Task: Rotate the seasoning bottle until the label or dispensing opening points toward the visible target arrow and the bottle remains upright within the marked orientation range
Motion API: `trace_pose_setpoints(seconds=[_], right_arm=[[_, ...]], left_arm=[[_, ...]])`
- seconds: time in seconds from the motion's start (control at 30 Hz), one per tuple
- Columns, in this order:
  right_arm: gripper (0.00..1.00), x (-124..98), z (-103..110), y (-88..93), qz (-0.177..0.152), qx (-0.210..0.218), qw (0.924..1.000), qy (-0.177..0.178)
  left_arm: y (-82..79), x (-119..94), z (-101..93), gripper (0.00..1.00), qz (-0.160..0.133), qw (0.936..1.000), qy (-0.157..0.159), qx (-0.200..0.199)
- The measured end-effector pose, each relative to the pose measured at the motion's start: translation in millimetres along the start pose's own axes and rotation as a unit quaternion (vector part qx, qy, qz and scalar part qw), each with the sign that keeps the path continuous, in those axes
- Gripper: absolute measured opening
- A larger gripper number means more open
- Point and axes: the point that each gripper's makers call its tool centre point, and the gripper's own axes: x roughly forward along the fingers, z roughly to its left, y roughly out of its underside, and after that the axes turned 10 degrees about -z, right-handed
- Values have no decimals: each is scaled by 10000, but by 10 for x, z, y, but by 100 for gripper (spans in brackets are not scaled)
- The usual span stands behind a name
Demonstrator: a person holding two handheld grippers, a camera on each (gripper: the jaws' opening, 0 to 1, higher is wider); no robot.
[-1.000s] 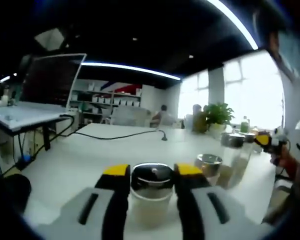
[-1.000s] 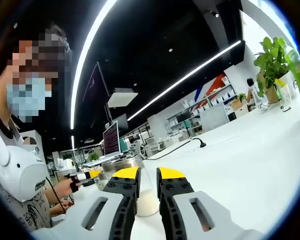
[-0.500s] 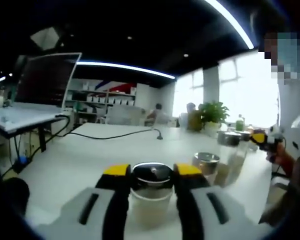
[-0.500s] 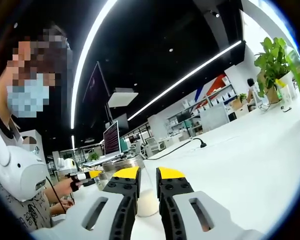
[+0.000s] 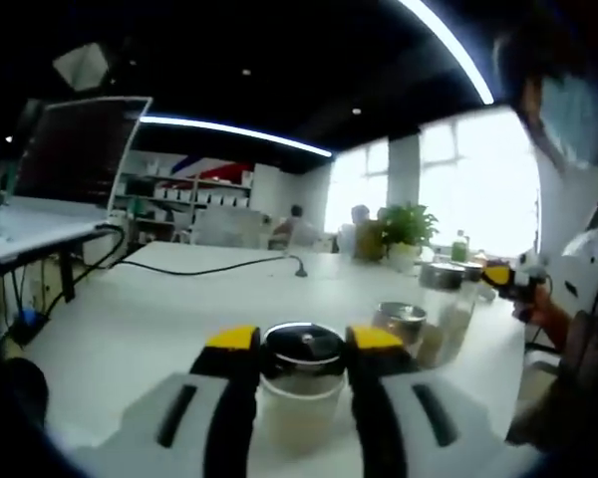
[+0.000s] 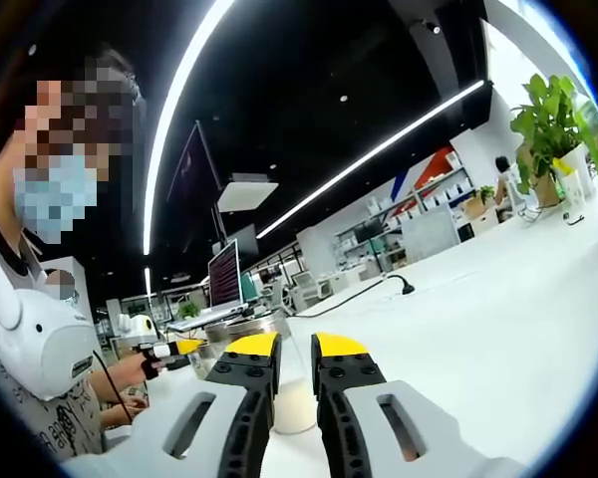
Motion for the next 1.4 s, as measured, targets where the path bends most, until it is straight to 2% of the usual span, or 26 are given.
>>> trace_pose_setpoints(seconds=[0.37,0.73,0.9,1.1,1.4], right_arm=[[11,-23,-1,10,16,3,10000,16],[11,-19,1,10,59,-33,10000,15],[11,-15,19,27,93,-53,9999,-13],[11,4,37,51,137,-46,9999,-36],[11,28,55,34,132,-81,9998,-82]], left_arm=[[26,10,-82,35,221,9978,623,45],[39,48,-116,35,331,9914,1263,-92],[60,48,-164,35,460,9855,1632,18],[66,67,-169,35,525,9806,1890,-26],[99,85,-266,35,566,9681,2439,-122]])
